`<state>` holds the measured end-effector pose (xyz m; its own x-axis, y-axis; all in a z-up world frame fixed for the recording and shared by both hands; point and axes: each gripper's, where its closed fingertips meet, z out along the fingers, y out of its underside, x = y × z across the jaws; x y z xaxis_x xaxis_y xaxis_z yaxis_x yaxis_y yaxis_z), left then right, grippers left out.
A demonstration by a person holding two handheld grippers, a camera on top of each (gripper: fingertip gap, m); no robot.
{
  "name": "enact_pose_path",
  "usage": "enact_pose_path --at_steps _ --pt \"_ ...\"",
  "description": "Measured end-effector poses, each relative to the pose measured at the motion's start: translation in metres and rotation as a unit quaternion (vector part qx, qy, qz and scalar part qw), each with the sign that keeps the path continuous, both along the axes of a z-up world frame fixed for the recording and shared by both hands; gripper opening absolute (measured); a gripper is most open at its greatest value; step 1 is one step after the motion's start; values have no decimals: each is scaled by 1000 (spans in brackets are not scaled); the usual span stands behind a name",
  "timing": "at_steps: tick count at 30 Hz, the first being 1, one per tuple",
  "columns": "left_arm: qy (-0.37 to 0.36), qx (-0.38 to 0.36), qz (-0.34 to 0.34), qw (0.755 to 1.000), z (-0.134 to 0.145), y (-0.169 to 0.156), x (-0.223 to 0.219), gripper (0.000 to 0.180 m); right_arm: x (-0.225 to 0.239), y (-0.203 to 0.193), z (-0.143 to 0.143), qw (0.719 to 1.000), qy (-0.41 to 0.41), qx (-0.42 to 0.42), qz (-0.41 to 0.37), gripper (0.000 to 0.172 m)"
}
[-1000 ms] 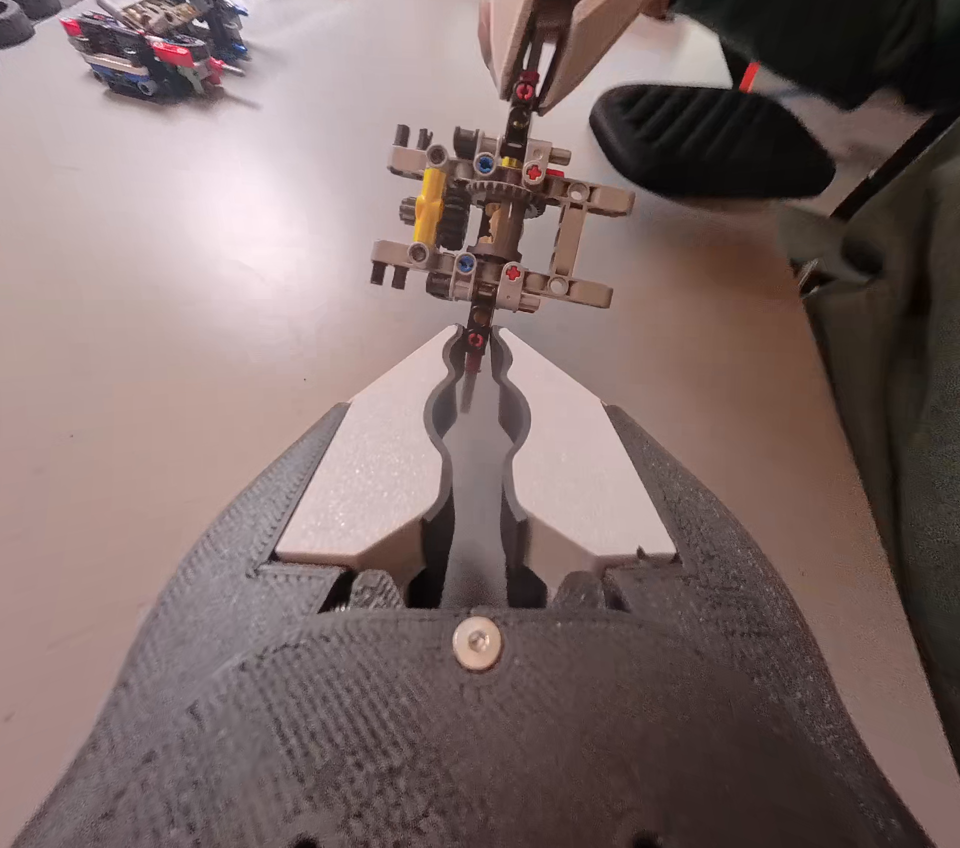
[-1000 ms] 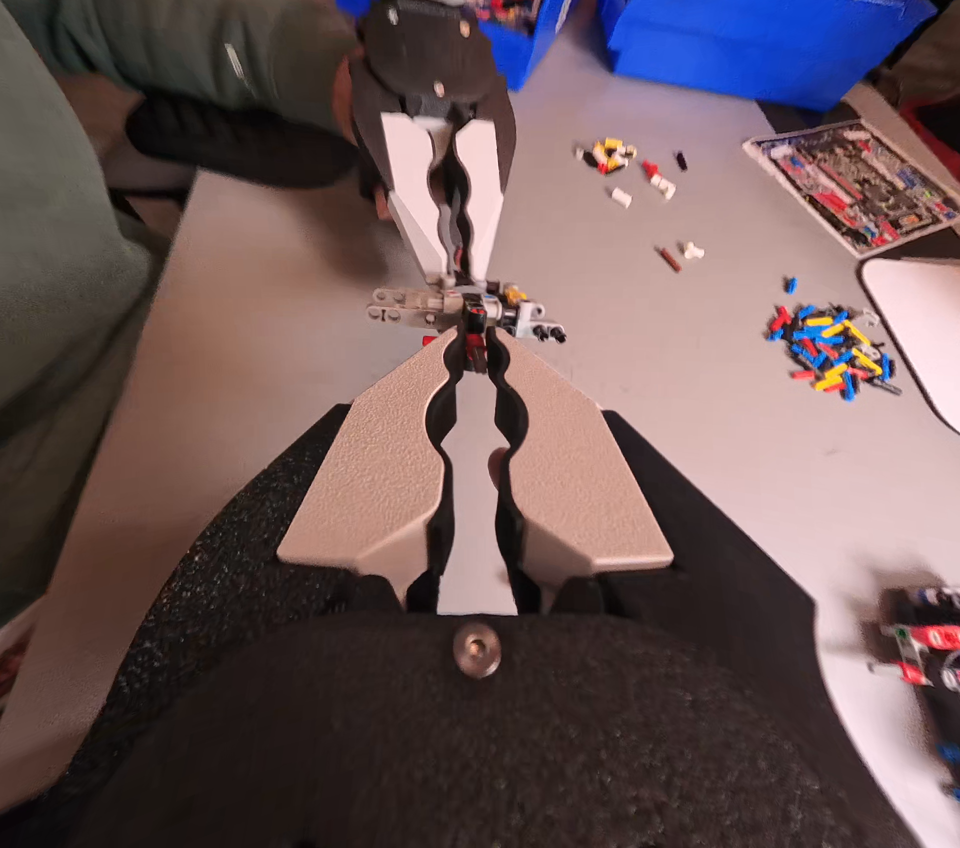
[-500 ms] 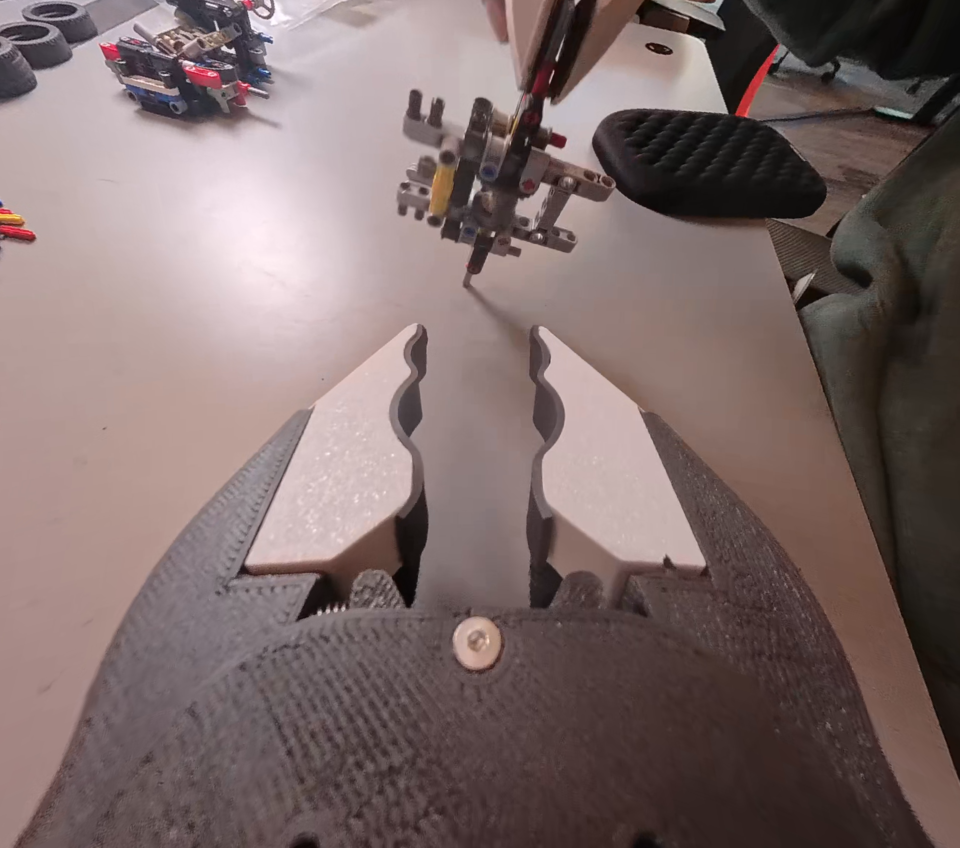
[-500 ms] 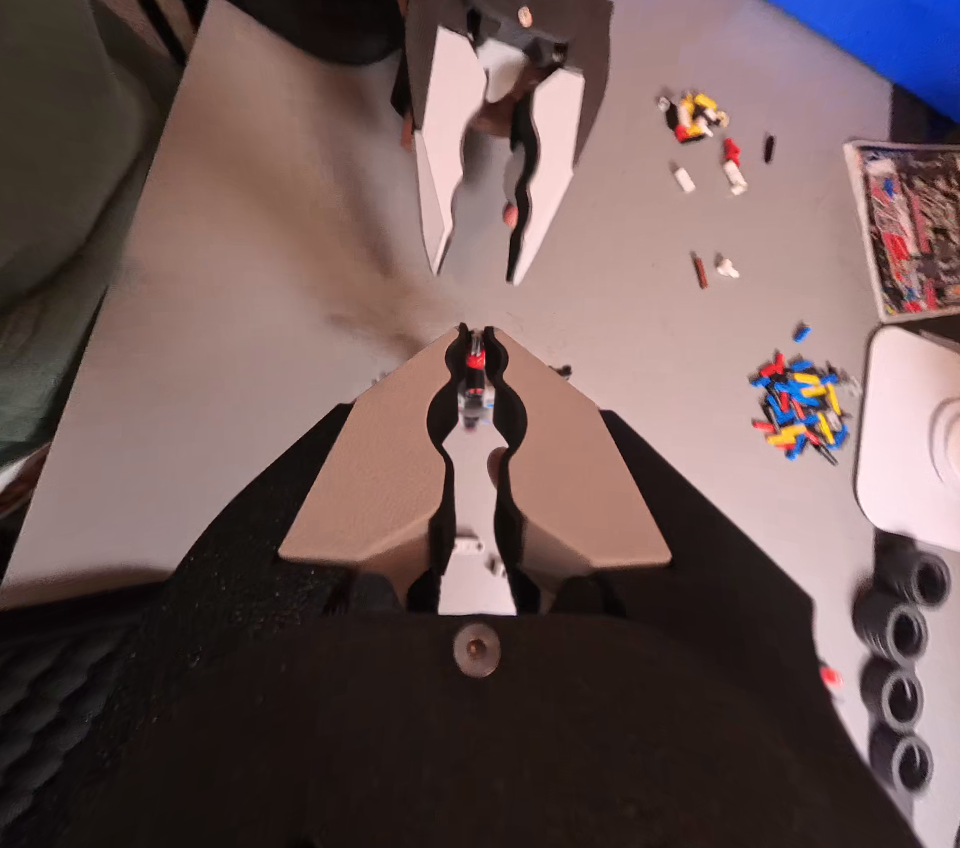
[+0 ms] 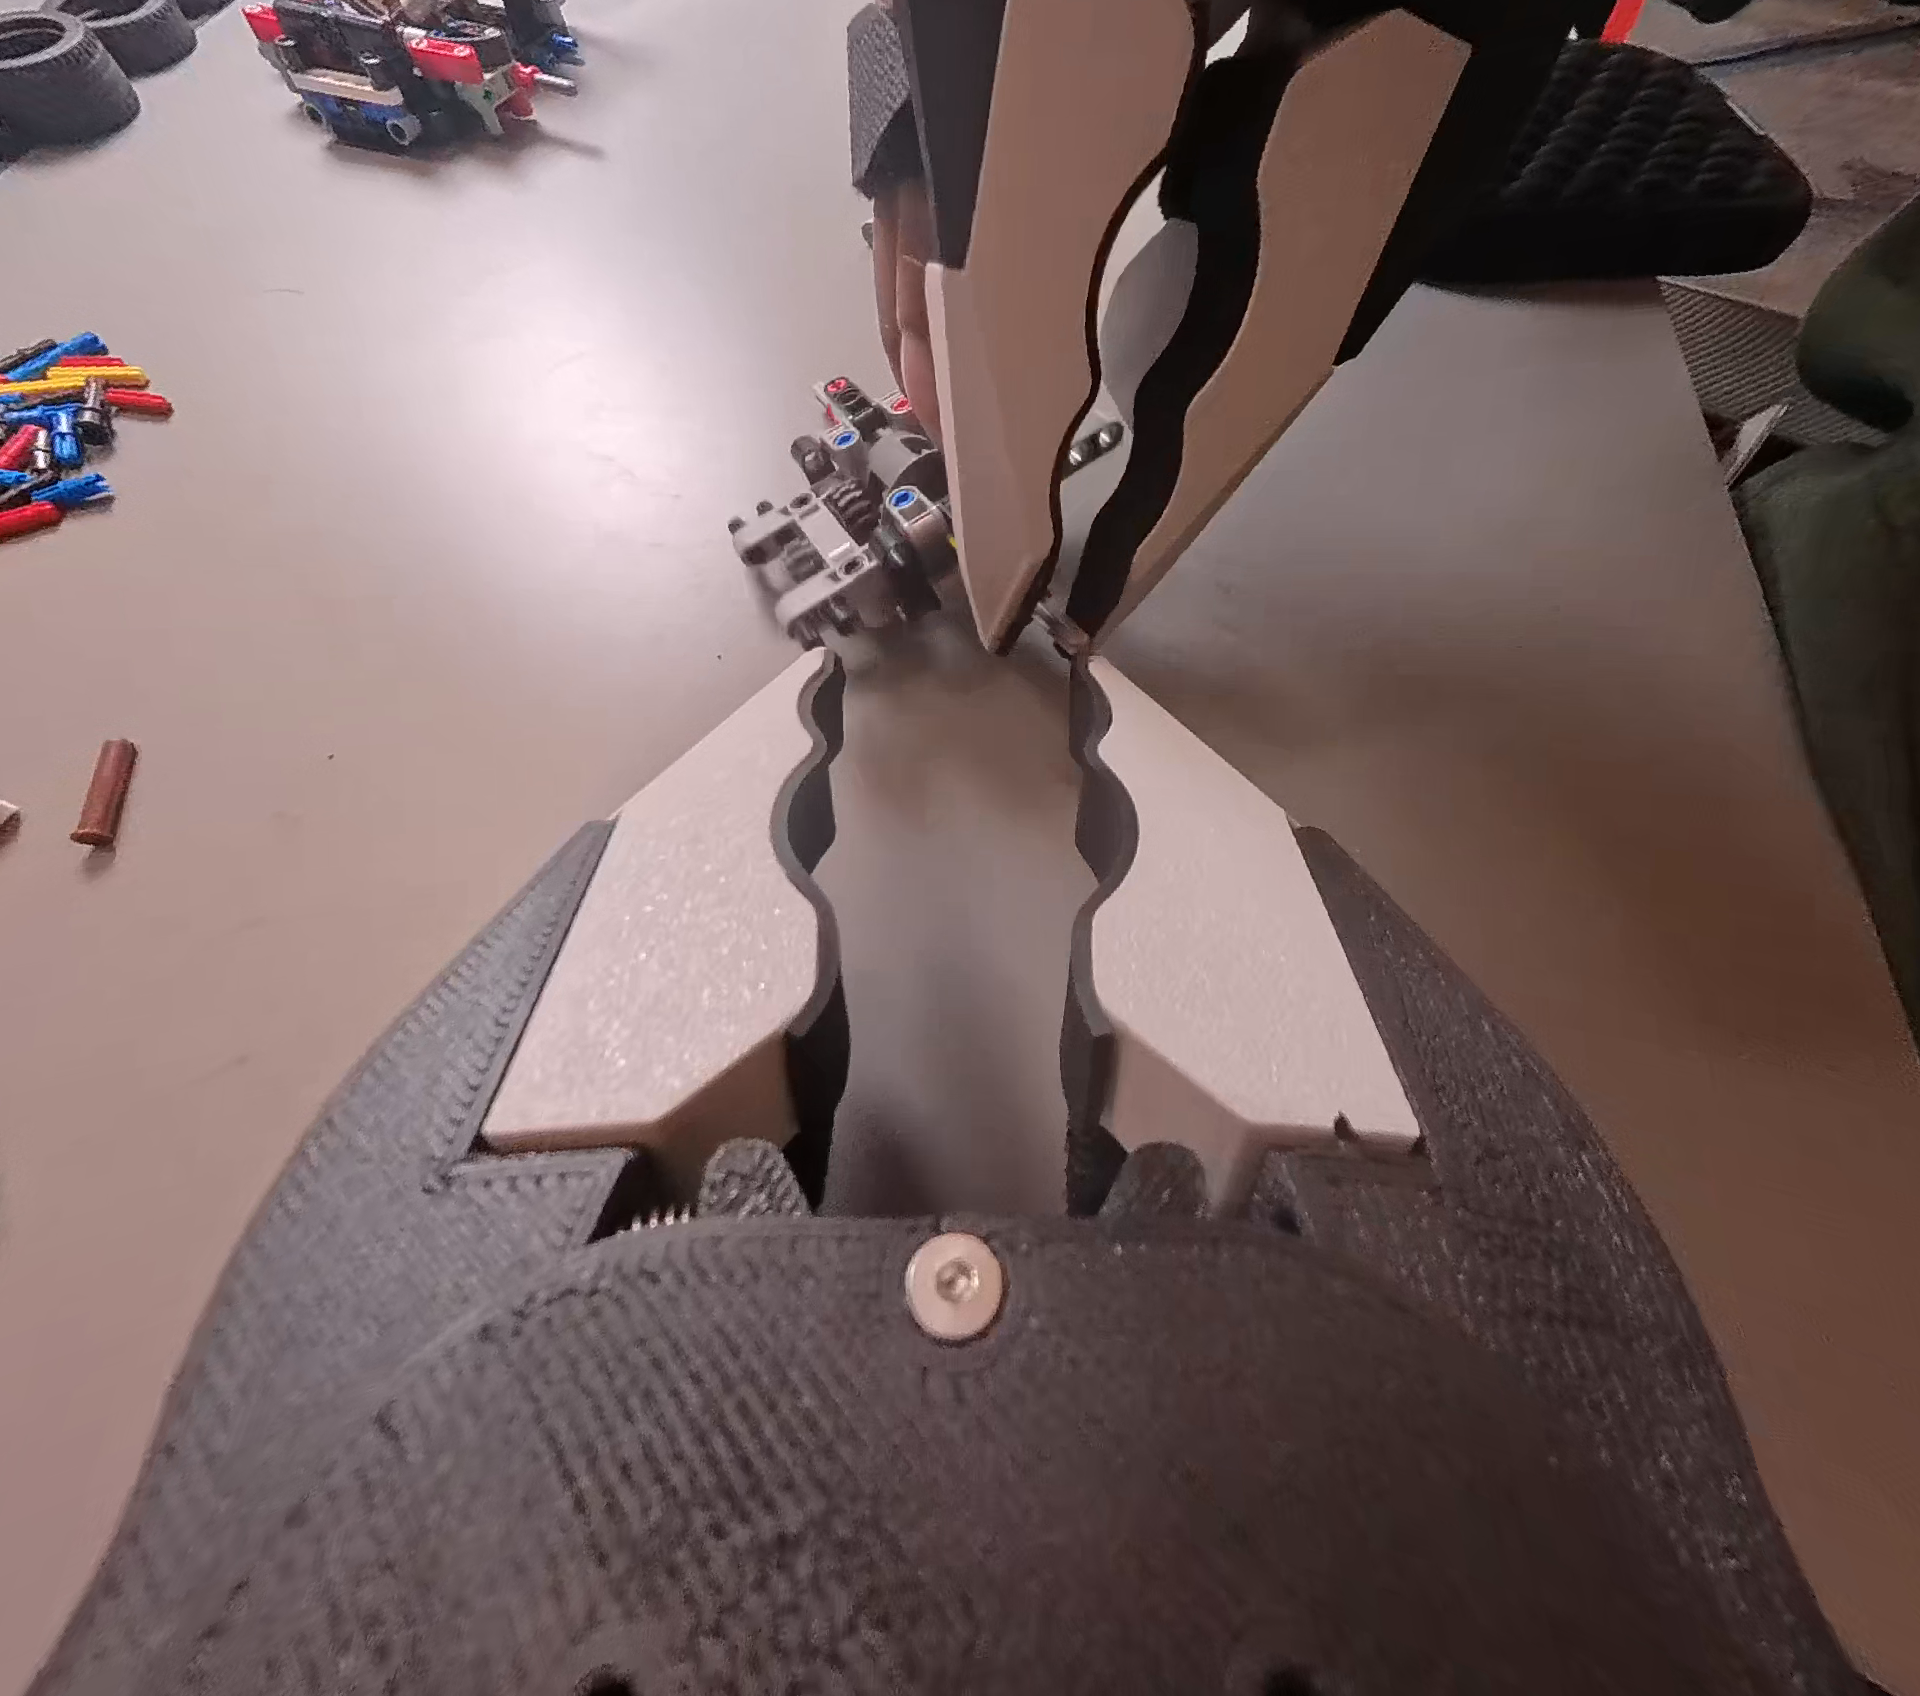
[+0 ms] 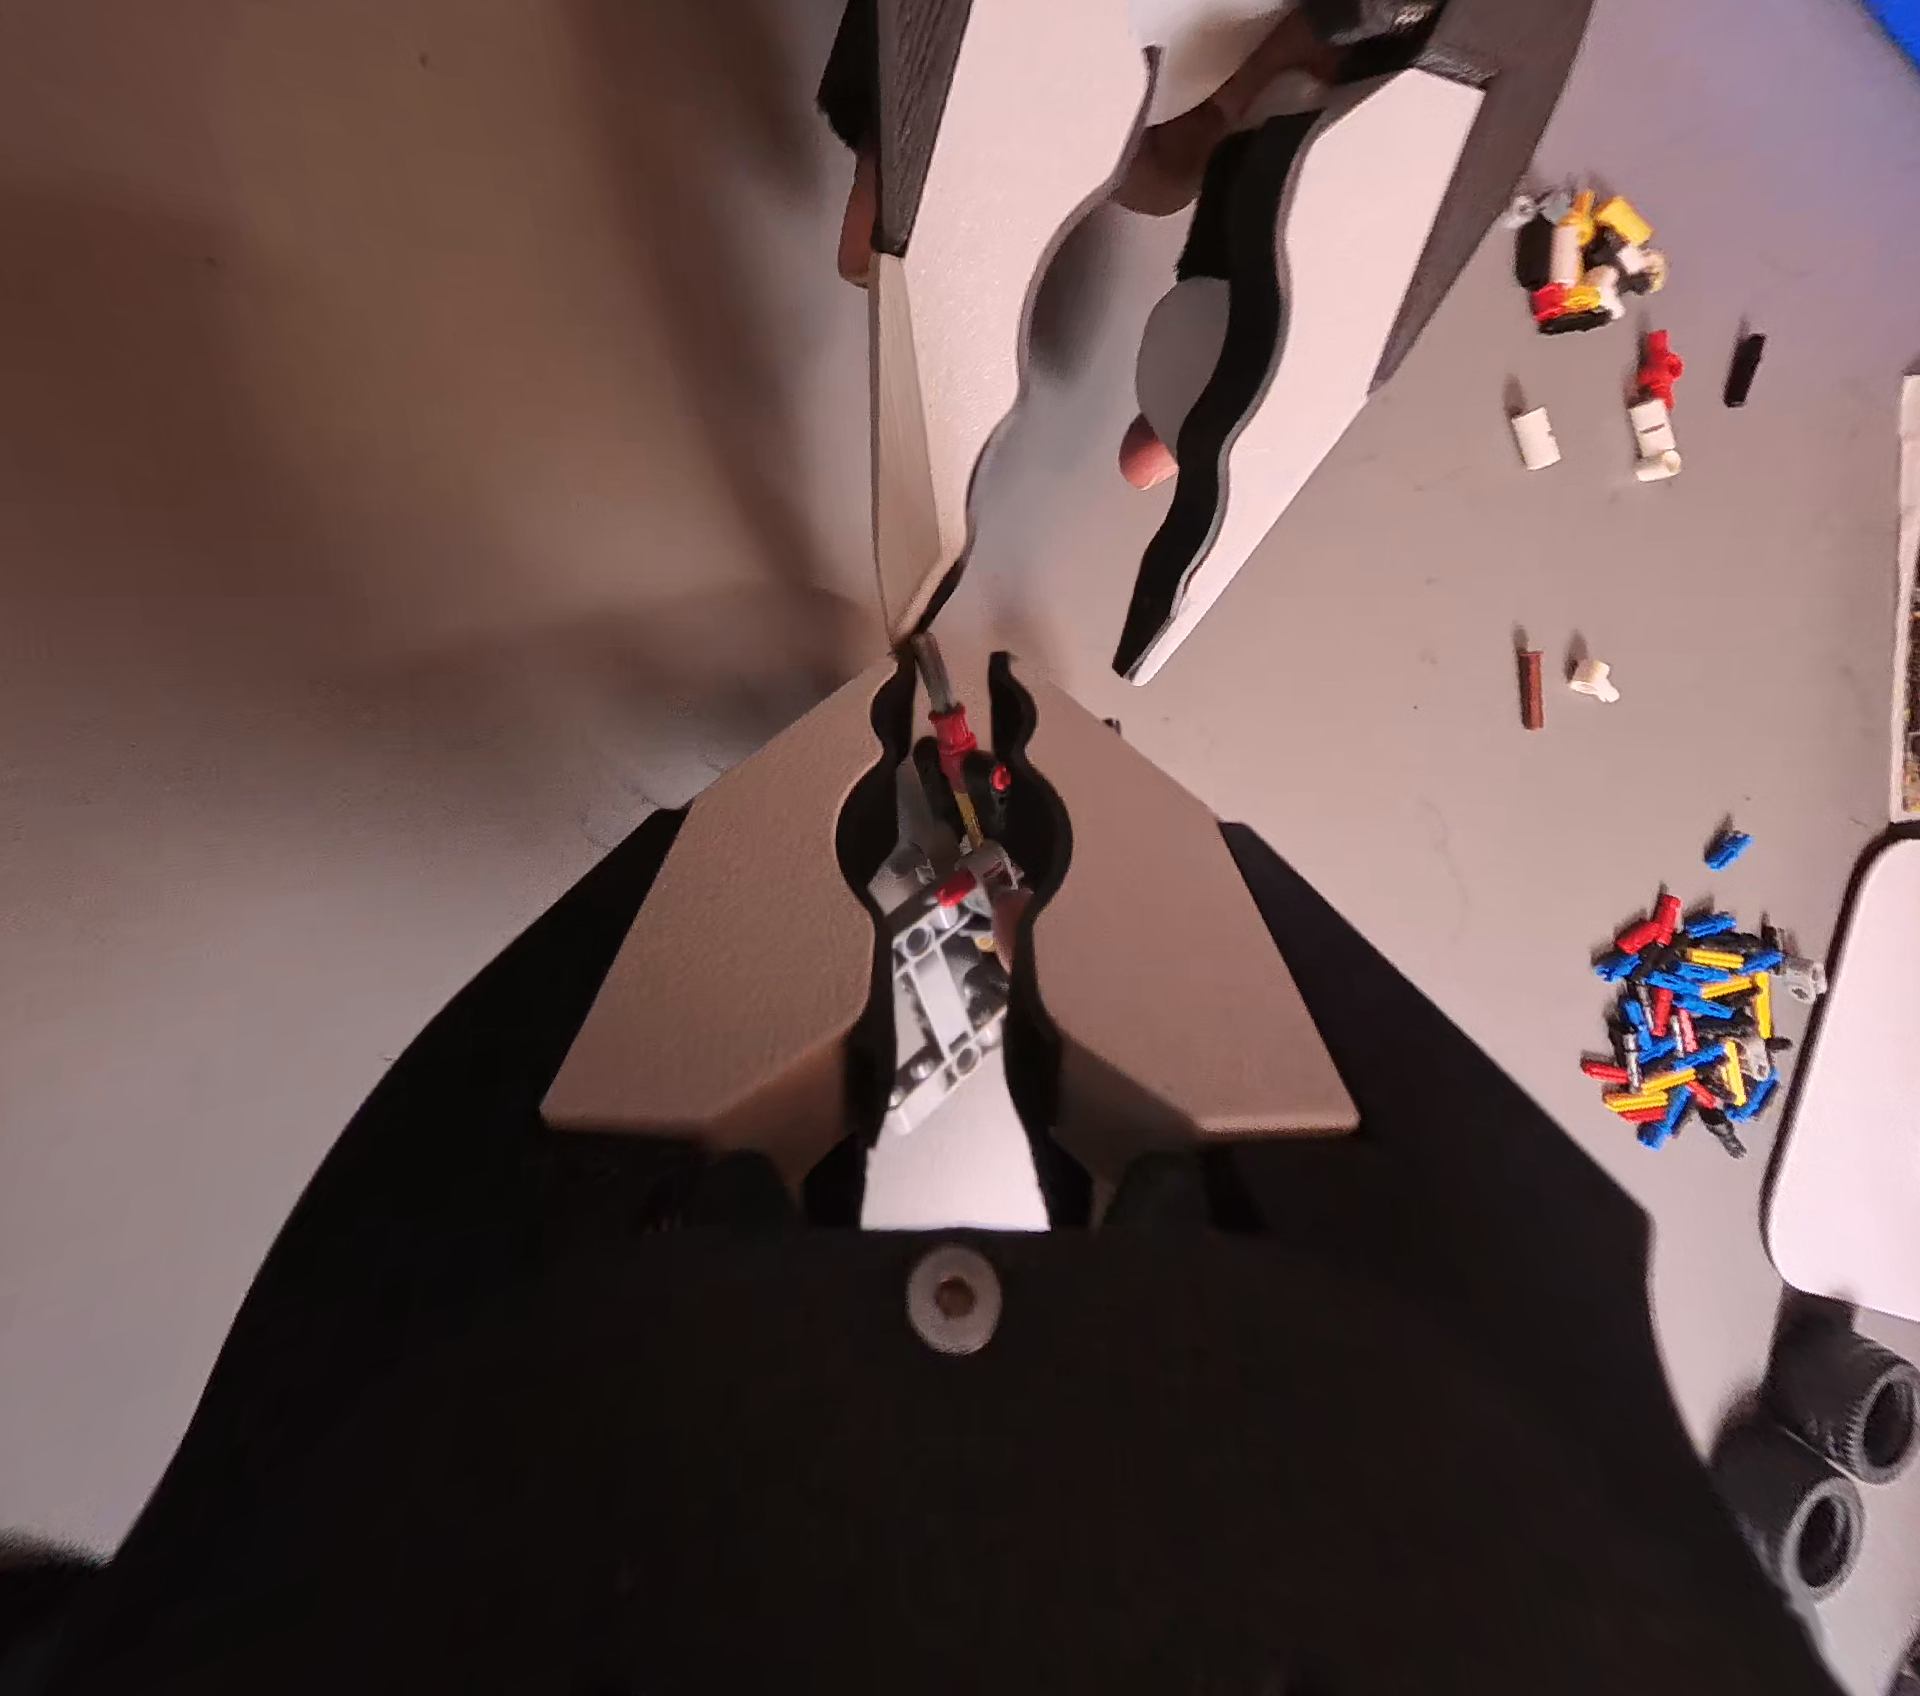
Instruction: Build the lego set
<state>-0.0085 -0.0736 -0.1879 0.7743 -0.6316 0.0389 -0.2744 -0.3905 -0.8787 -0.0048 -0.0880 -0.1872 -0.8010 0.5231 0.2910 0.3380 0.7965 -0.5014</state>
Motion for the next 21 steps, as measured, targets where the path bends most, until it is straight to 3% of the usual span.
enact_pose_path --at_steps 1,5,8,10,14,21 --pt "-1 0 0 1000 0 0 0 45 0 0 4 1000 9 -13 -7 18" --pt "1 -3 0 1000 -1 0 -2 49 5 7 40 989 75 -117 -47 33" --pt "-4 1 4 1000 3 0 -5 53 16 34 67 971 119 -177 -110 37" --pt "-13 6 8 1000 7 1 -7 55 30 56 70 960 135 -192 -152 39" --pt "-17 2 -2 1000 6 0 -1 60 55 89 35 959 115 -157 -205 42" --pt "37 -30 -11 999 -16 2 11 60 55 86 -10 971 64 -106 -203 42"
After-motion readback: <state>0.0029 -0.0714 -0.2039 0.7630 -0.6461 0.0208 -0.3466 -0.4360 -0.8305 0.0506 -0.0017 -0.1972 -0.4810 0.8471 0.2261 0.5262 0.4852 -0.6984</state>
